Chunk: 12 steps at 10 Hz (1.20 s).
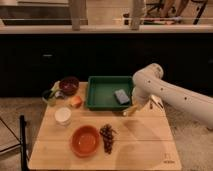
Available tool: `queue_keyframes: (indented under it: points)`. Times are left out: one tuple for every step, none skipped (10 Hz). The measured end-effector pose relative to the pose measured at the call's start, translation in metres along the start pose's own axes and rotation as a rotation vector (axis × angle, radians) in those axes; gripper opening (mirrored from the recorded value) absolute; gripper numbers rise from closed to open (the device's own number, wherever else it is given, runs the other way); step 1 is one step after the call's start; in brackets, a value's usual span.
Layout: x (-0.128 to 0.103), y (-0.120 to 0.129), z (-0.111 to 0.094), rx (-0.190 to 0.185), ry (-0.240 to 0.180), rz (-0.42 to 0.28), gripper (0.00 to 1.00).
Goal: Place banana in red bowl
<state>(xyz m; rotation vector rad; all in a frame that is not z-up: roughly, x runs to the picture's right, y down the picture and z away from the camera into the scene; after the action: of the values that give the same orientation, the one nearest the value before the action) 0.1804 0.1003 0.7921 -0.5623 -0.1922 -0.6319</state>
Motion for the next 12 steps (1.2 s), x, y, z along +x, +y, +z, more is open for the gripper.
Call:
queue_keyframes:
  points:
    - [-0.01, -0.007, -0.003, 0.008, -0.002, -0.025, 0.05]
    - [-0.023, -0.014, -0.005, 0.016, -0.006, -0.052, 0.05]
    - [-0.038, -0.024, -0.008, 0.026, -0.012, -0.08, 0.05]
    - [-0.048, -0.032, -0.009, 0.031, -0.016, -0.101, 0.05]
    - [-0.061, -0.043, -0.01, 0.037, -0.025, -0.127, 0.05]
    - [-0.077, -0.056, -0.012, 0.044, -0.036, -0.165, 0.05]
    - [-0.087, -0.063, -0.013, 0.049, -0.042, -0.19, 0.05]
    - [-0.102, -0.074, -0.014, 0.055, -0.052, -0.231, 0.05]
    - [-0.115, -0.082, -0.015, 0.059, -0.06, -0.271, 0.05]
    - [-0.126, -0.086, -0.017, 0.063, -0.07, -0.308, 0.05]
    - [-0.132, -0.085, -0.02, 0.066, -0.069, -0.342, 0.05]
    - [-0.142, -0.085, -0.024, 0.077, -0.069, -0.375, 0.05]
